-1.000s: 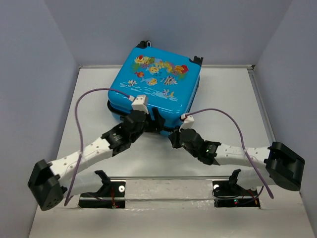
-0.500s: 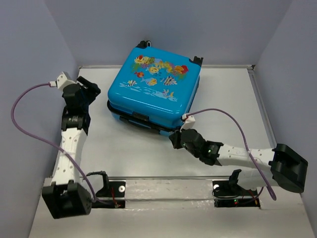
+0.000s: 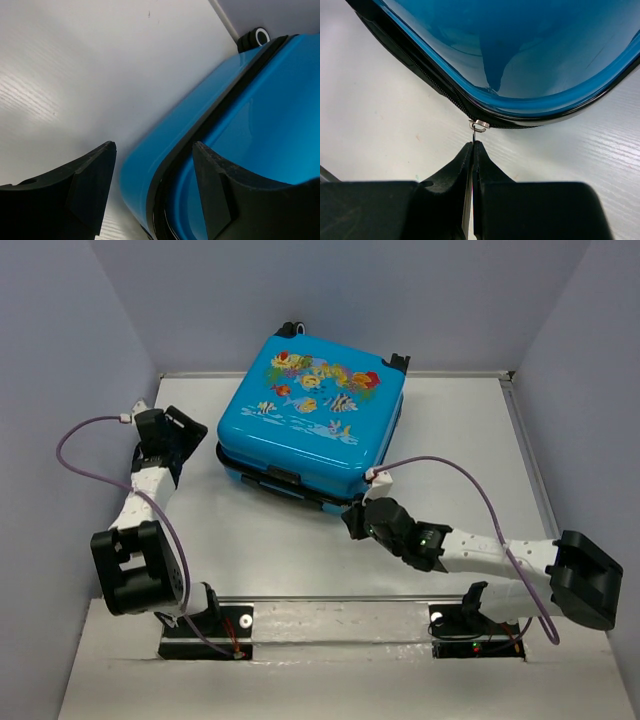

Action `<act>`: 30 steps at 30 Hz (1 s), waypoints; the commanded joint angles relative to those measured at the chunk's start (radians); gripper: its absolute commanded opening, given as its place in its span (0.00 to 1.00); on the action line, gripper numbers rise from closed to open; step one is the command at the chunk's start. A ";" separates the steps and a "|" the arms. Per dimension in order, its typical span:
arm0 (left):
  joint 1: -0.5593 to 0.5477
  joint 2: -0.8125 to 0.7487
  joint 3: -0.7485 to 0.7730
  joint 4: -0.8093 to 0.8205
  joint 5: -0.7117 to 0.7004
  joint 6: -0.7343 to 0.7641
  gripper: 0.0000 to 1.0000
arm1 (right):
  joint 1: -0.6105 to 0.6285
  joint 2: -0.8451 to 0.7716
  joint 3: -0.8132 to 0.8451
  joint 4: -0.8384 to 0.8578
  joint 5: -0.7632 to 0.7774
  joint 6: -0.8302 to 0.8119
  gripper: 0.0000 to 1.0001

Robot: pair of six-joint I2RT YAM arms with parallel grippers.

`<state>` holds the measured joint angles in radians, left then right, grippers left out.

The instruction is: Pack the luggage

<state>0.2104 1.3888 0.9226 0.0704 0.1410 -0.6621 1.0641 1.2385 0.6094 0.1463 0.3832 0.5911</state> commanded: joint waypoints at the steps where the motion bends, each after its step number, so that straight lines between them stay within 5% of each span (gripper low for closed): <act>1: -0.020 0.102 0.042 0.069 0.040 -0.045 0.73 | 0.016 0.022 0.069 -0.002 -0.075 -0.025 0.07; 14: -0.155 0.256 0.021 0.173 0.049 -0.123 0.72 | 0.016 0.090 0.131 -0.001 -0.105 -0.059 0.07; 21: -0.267 0.194 -0.103 0.273 0.098 -0.191 0.72 | 0.066 0.286 0.367 -0.001 -0.182 -0.129 0.07; 30: -0.276 0.033 -0.274 0.302 0.150 -0.191 0.72 | 0.183 0.574 0.752 -0.011 -0.283 -0.241 0.07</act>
<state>0.0418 1.5021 0.7113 0.3801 0.0589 -0.8883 1.1343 1.7428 1.1793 0.0185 0.3401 0.3992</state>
